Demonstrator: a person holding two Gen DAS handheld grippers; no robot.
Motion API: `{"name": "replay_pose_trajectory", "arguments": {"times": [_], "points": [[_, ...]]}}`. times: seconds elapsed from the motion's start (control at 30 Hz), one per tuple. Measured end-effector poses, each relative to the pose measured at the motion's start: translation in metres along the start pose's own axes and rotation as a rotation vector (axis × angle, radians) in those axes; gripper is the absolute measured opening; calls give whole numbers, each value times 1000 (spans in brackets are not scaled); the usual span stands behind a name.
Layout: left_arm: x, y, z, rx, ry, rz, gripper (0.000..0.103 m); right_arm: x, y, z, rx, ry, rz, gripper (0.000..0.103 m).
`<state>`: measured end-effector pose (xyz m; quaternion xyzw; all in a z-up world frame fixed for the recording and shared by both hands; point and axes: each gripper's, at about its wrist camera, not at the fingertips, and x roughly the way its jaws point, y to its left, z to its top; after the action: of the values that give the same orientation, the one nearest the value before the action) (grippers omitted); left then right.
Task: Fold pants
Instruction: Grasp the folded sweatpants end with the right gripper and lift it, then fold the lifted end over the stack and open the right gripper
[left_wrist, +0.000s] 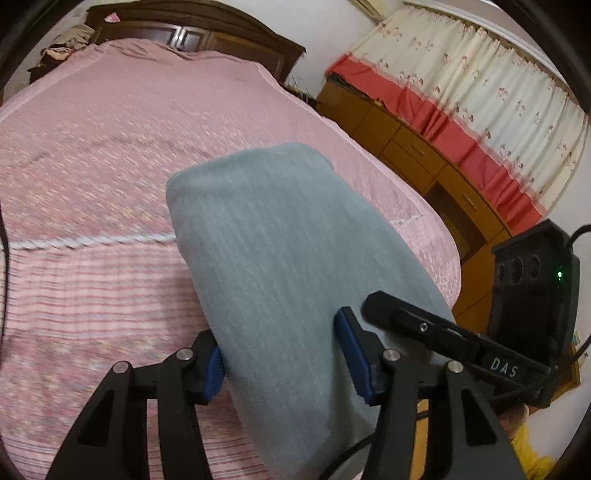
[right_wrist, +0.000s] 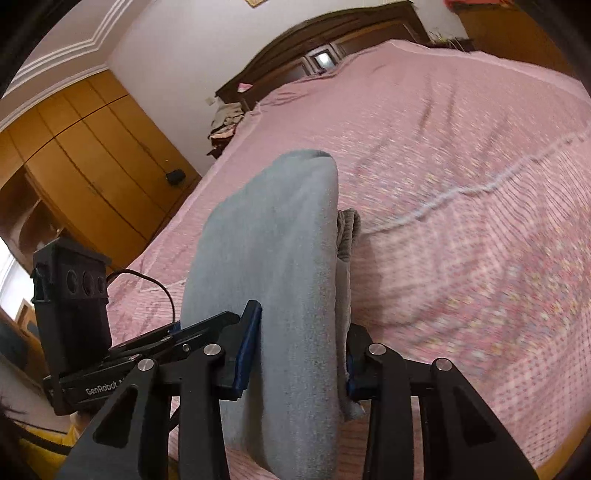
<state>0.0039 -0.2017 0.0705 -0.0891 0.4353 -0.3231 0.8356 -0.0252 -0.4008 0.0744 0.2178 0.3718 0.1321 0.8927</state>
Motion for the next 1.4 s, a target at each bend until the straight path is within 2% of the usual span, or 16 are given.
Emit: {"name": "replay_pose_trajectory", "arguments": {"times": [0.27,0.4,0.7,0.9,1.0,1.13,1.4], "points": [[-38,22,10,16,-55,69,57,33,41,14,-43,6,45,38],[-55,45,18,13,-84,105,57,50,66,20,-80,-8,61,38],[-98,91,43,87,-110,254,57,100,124,32,-99,-16,129,38],[-119,132,64,59,-128,286,57,133,161,44,-112,-29,164,38],[-118,154,68,43,-126,294,57,147,173,45,-119,-25,150,38],[-105,179,71,10,-110,262,57,163,179,44,-116,-14,107,38],[-60,216,78,5,-38,210,57,206,160,48,-60,32,32,38]]}}
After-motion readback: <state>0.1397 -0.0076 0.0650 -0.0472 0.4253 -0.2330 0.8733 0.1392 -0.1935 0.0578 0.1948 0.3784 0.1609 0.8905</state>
